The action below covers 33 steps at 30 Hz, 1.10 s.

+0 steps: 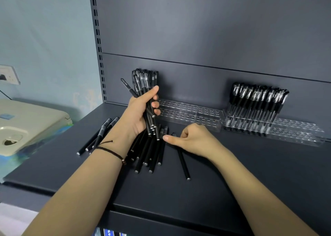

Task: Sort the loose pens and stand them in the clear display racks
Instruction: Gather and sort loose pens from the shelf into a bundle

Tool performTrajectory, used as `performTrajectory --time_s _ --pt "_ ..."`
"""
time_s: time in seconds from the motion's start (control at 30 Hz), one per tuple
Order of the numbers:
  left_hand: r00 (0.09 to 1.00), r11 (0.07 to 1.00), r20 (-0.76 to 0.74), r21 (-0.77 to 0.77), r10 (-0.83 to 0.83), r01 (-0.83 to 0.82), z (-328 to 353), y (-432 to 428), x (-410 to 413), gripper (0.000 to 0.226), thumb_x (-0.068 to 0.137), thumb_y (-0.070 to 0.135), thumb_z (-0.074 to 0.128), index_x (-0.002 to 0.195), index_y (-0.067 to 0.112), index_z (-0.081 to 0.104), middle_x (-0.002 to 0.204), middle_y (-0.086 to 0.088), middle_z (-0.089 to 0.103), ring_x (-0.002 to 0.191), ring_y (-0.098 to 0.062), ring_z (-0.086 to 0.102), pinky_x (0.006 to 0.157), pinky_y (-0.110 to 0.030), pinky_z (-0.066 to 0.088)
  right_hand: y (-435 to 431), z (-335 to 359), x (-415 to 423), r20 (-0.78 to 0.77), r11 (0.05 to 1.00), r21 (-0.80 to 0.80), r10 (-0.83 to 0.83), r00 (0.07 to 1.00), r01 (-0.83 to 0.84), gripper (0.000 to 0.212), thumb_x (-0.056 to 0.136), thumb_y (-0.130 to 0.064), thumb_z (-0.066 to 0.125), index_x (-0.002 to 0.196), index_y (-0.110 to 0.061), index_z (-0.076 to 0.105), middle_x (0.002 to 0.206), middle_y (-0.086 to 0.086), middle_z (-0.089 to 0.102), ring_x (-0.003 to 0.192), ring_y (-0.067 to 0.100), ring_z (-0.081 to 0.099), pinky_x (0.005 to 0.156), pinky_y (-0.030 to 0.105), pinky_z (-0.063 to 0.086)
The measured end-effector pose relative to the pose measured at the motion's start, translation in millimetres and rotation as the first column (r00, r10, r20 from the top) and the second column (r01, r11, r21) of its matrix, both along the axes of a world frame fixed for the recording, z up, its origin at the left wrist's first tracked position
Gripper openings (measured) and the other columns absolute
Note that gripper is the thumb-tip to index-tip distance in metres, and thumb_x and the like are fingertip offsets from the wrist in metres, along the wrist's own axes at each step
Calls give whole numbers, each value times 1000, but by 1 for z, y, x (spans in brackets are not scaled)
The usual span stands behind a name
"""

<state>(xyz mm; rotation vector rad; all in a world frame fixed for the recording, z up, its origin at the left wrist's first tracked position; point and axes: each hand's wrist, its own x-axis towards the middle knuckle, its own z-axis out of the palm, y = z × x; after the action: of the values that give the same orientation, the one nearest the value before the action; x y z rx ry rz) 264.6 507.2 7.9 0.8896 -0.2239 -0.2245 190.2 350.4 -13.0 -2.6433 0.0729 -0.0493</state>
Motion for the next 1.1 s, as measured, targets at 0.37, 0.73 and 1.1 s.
performTrajectory --time_s 0.37,0.73,1.1 --pt "997 996 -53 -65 54 -57 2 8 4 21 91 18 66 73 17 56 59 5 49 40 -4 42 38 -17 38 16 5 0 -88 989 -151 -4 996 -9 54 69 -72 64 75 -18 58 75 -6 65 81 17 67 66 29 46" --pt "996 994 -67 -85 67 -73 2 5 5 19 92 16 64 74 17 56 60 5 49 40 -4 42 39 -17 36 24 -2 5 -59 977 -213 -22 998 9 61 69 -78 56 69 -19 42 72 -7 49 70 16 54 54 29 34" --pt "995 997 -84 -52 55 -59 0 2 6 20 93 15 62 75 18 54 59 5 49 40 -4 42 39 -17 36 -14 10 16 -112 990 -97 -116 987 106 30 72 -40 75 88 -15 70 91 -1 69 87 18 64 82 32 55"
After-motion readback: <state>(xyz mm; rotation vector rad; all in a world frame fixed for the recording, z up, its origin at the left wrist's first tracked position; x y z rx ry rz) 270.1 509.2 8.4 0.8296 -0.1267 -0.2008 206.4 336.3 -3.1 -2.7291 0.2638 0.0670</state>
